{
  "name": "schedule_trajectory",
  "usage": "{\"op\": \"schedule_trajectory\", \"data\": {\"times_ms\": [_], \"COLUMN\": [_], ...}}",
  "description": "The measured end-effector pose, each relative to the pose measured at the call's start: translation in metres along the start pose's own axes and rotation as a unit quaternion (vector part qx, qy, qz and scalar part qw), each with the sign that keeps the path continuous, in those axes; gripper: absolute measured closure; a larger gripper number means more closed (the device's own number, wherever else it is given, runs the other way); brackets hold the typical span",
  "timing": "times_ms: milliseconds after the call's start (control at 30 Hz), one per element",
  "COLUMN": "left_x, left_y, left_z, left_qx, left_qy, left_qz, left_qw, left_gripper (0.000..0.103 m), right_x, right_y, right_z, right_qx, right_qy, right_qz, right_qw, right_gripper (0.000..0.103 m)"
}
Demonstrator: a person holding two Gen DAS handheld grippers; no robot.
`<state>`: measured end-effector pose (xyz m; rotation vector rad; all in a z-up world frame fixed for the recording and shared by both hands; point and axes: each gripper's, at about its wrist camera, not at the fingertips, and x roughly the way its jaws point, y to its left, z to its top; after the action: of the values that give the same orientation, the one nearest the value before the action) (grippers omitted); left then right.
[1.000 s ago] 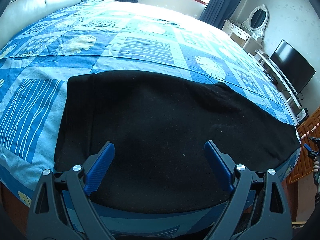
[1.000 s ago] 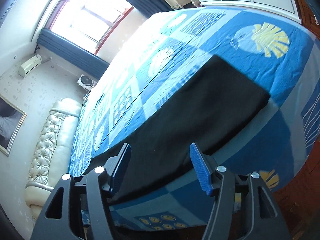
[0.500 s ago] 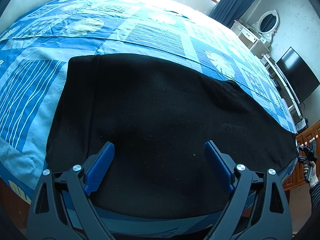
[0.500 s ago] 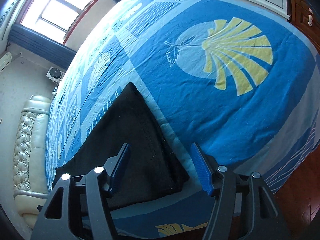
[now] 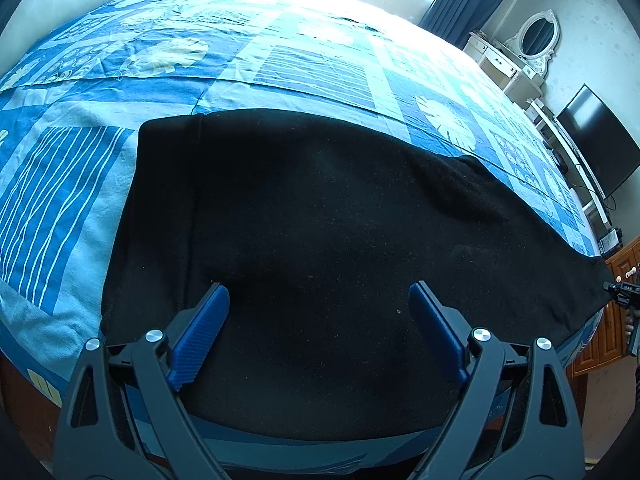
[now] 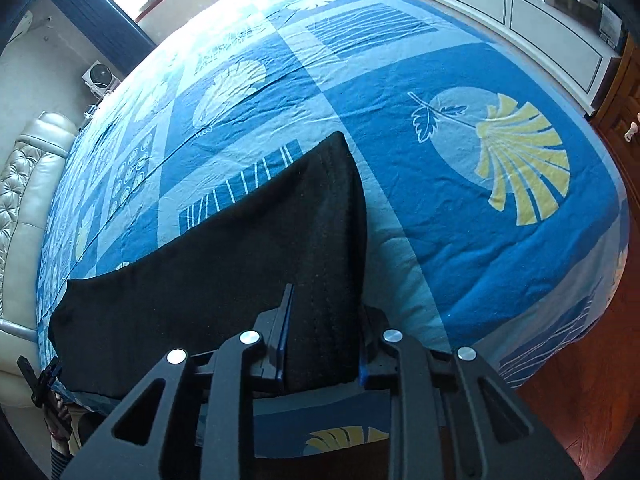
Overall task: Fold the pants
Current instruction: 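Grasp the black drawstring cords at the waistband with the right tool and lift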
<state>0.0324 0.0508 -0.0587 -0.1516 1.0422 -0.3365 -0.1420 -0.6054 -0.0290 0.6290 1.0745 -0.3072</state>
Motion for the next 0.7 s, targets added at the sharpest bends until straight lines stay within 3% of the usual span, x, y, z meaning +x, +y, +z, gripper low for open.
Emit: {"op": "schedule_trajectory", "data": {"times_ms": [233, 433, 567, 700], "left_x": [-0.003, -0.005, -0.007, -0.008], "left_y": [0.006, 0.006, 0.007, 0.009], "left_z": [-0.002, -0.005, -0.006, -0.006], "left_qx": [-0.016, -0.008, -0.007, -0.014], "left_qy": [-0.009, -0.01, -0.007, -0.005], "left_qz": [-0.02, -0.028, -0.035, -0.04], "left_qw": [0.9996, 0.9995, 0.9993, 0.9991], "left_gripper": [0.012, 0.012, 0.012, 0.012], "right_x": [-0.055, -0.086, -0.084, -0.059], "right_y": [0.074, 0.169, 0.233, 0.297], "right_z": [0.004, -0.003, -0.013, -0.034], "right_qx": [-0.048, -0.115, -0.16, -0.22], "right_qy": [-0.067, -0.112, -0.113, -0.1], "right_qz": [0.009, 0.043, 0.078, 0.077], "right_qw": [0.997, 0.986, 0.978, 0.967], "right_gripper": [0.078, 0.079, 0.079, 0.079]}}
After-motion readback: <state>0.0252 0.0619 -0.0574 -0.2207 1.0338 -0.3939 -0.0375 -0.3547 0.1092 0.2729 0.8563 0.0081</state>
